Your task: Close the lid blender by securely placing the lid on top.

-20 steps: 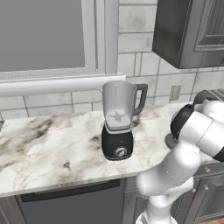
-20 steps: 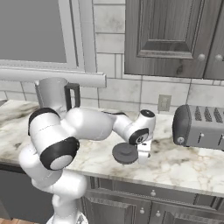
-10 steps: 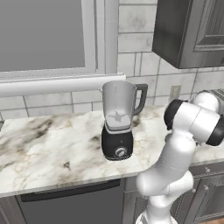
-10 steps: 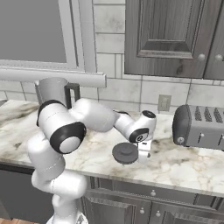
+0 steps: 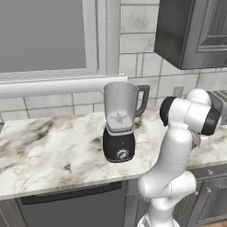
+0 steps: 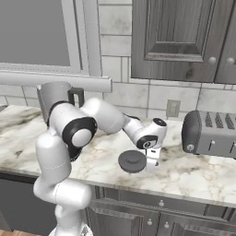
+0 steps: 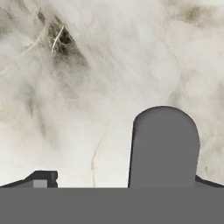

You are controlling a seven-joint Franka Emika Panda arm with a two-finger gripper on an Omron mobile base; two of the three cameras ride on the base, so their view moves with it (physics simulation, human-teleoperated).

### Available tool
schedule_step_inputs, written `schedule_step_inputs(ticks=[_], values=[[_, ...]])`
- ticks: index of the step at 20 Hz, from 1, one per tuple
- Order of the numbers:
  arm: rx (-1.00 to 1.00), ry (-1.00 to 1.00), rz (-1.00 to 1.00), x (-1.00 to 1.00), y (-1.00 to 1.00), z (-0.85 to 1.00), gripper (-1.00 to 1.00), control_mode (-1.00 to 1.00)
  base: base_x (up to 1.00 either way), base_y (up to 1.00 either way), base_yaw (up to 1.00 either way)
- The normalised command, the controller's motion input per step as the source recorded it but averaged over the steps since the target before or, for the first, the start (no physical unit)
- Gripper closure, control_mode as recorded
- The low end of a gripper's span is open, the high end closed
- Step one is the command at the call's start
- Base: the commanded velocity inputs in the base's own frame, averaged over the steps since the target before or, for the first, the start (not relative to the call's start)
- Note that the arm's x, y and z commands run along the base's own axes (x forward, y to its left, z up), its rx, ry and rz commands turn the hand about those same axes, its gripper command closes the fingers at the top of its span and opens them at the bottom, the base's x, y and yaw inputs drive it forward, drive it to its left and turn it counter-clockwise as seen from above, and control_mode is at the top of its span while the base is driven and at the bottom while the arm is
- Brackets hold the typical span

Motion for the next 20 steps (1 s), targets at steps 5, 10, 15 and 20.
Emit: schedule_step_inputs(ticks=[5, 10, 15, 20], values=[[0.04, 0.0, -0.01, 0.08, 0.0, -0.29, 1.0, -1.0, 0.0, 0.0, 0.0], [0.01, 0.0, 0.0, -0.1, 0.0, -0.05, 1.0, -1.0, 0.0, 0.0, 0.0], [0.07, -0.15, -0.02, -0.28, 0.0, 0.08, 1.0, -1.0, 0.0, 0.0, 0.0], [0.05, -0.18, -0.07, -0.31, 0.07, 0.17, 1.0, -1.0, 0.0, 0.0, 0.0]])
